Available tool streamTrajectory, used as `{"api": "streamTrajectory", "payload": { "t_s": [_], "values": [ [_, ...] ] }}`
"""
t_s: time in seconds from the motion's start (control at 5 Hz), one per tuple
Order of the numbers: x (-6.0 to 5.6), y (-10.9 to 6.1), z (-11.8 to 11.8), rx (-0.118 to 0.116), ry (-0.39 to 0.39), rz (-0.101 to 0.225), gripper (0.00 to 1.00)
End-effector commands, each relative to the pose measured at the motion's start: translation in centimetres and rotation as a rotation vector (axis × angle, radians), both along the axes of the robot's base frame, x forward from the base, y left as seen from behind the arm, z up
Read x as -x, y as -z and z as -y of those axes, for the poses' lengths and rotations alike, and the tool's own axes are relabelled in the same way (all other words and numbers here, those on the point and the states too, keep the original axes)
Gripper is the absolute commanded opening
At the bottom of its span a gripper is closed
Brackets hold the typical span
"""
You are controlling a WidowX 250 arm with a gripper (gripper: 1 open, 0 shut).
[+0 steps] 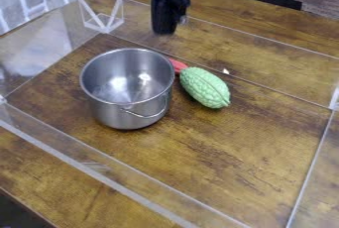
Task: Move the pink spoon to the left
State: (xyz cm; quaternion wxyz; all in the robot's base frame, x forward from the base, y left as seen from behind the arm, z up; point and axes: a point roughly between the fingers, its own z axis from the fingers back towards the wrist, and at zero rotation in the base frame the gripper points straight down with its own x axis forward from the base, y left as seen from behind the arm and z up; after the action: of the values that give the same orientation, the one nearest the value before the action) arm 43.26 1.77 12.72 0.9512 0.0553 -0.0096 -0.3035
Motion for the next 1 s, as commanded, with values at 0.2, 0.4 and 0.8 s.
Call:
{"api": "streamTrajectory", "payload": {
  "t_s": [0.2, 0.4, 0.8],
  "values": [
    [-0.6, -2.0, 0.2, 0.030, 0.084, 0.085, 0.00],
    [-0.6, -1.2, 0.1, 0.045, 0.152, 0.091, 0.00],
    [-1.0, -0.9, 0.6, 0.059, 0.185, 0.116, 0.00]
  ]
}}
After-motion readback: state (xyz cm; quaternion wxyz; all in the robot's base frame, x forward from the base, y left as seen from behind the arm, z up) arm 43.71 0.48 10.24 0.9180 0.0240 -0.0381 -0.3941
